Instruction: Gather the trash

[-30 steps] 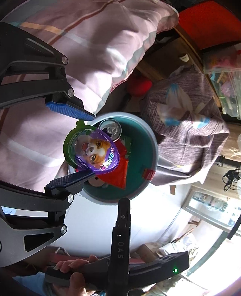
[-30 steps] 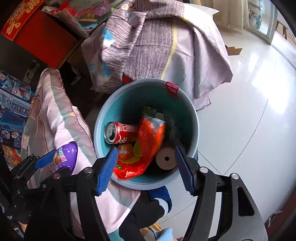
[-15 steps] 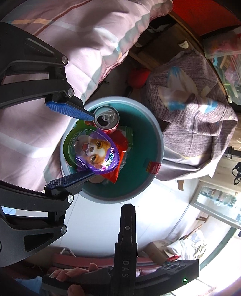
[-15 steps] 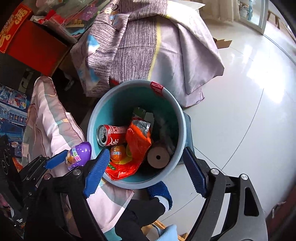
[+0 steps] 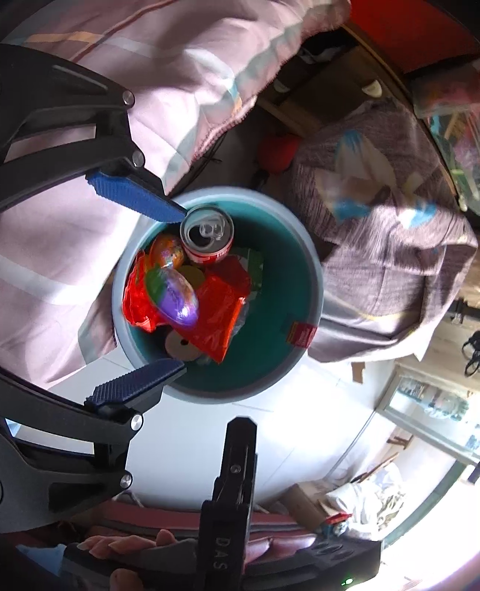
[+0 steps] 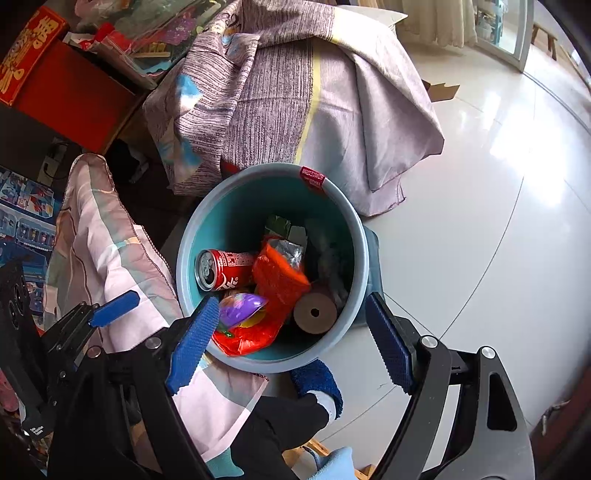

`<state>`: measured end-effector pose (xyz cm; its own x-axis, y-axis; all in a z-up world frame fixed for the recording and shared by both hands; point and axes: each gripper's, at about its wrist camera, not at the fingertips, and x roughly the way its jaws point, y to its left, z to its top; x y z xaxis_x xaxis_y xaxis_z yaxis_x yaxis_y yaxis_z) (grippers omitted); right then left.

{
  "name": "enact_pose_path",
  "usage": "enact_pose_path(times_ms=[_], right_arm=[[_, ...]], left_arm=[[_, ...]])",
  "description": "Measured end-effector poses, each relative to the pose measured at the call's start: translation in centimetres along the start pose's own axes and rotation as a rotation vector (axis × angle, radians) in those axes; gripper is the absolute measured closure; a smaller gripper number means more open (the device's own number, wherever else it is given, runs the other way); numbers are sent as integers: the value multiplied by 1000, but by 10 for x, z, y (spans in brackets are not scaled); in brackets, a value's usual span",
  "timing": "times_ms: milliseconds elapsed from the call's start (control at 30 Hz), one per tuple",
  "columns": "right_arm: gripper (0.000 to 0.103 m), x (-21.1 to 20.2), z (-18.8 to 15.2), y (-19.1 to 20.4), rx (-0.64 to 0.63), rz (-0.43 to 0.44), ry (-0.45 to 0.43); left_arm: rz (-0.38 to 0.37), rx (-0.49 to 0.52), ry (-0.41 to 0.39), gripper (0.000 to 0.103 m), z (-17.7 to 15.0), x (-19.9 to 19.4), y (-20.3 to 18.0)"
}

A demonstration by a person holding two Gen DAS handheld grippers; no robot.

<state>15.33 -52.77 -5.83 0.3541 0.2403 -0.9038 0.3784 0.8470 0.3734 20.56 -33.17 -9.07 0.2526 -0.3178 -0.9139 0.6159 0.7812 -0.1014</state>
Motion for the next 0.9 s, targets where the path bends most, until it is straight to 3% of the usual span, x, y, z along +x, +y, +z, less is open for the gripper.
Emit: enact_pose_path(times_ms=[100, 167, 267, 533, 900], right_arm=[[20, -3, -3, 3, -4, 3, -6], [19, -4, -4, 6, -12, 7, -7], [17, -7, -7, 13, -27, 9, -12], [7, -17, -19, 34, -90, -13, -17], [7, -43, -53, 71, -256, -103, -83]], left_arm=[[8, -11, -13, 25, -3, -7, 3], [15, -16, -21, 15, -4, -12, 5], [32, -22, -56, 8, -9, -24, 8], [53, -59, -79, 6, -21, -46, 19], [132, -160, -106, 6, -59, -82, 52]])
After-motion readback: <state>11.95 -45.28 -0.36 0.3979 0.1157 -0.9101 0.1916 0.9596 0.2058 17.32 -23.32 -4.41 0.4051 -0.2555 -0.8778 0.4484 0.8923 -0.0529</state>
